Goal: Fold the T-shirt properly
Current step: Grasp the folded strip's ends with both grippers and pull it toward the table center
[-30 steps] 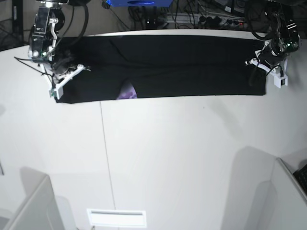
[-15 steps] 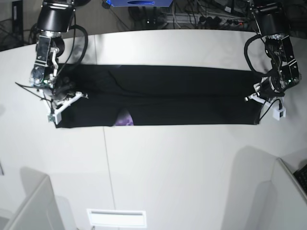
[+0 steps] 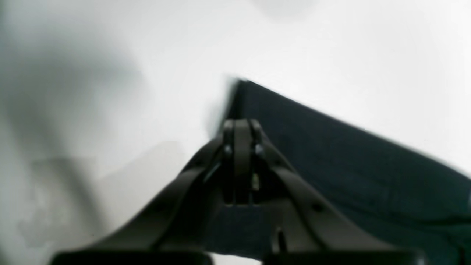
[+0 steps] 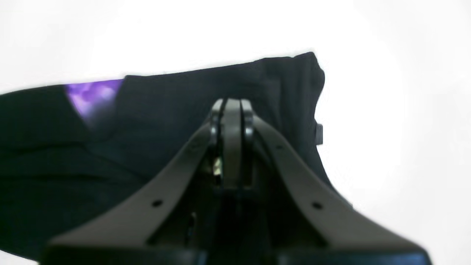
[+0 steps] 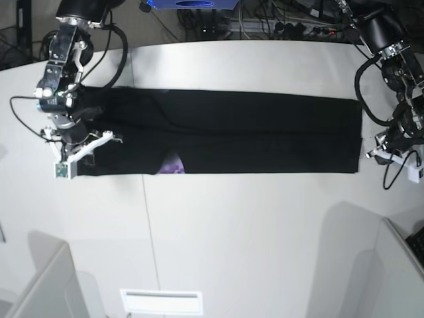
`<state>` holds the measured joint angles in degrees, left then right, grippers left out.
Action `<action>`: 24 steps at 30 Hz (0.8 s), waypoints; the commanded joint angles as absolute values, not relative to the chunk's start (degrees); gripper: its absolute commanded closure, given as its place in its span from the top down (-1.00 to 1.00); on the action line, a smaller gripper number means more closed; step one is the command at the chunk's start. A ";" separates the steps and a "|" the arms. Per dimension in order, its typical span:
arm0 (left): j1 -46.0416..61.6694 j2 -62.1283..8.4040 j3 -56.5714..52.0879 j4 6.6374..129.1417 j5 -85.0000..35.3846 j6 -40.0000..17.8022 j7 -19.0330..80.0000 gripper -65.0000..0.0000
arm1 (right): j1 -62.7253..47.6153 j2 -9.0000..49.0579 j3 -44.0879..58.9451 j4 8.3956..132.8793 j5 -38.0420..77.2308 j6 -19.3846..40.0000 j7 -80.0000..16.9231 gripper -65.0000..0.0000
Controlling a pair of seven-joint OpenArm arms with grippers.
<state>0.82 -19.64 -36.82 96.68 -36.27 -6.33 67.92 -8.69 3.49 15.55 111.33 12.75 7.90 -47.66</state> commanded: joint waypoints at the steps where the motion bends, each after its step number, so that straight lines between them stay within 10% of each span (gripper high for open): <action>1: 1.27 -20.70 -38.90 98.77 -39.08 -6.64 67.82 -1.00 | -8.75 3.38 15.60 113.36 13.14 8.13 -46.55 -1.00; 9: 9.80 -23.60 -47.43 100.62 -47.25 -6.64 67.91 -0.98 | -12.70 0.75 15.69 114.42 13.23 8.13 -46.46 -1.00; 17: 10.15 -23.16 -47.43 94.29 -47.25 -6.73 65.45 1.00 | -16.04 -0.31 15.69 114.15 19.82 8.13 -46.46 -1.00; 24: 3.30 -23.08 -40.04 85.32 -46.81 -6.73 62.99 0.97 | -16.57 -1.45 15.60 114.07 19.82 8.13 -46.46 -1.00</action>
<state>3.62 -21.76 -39.51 84.49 -46.65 -6.48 63.46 -17.10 -1.74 15.51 113.23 19.31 7.94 -47.97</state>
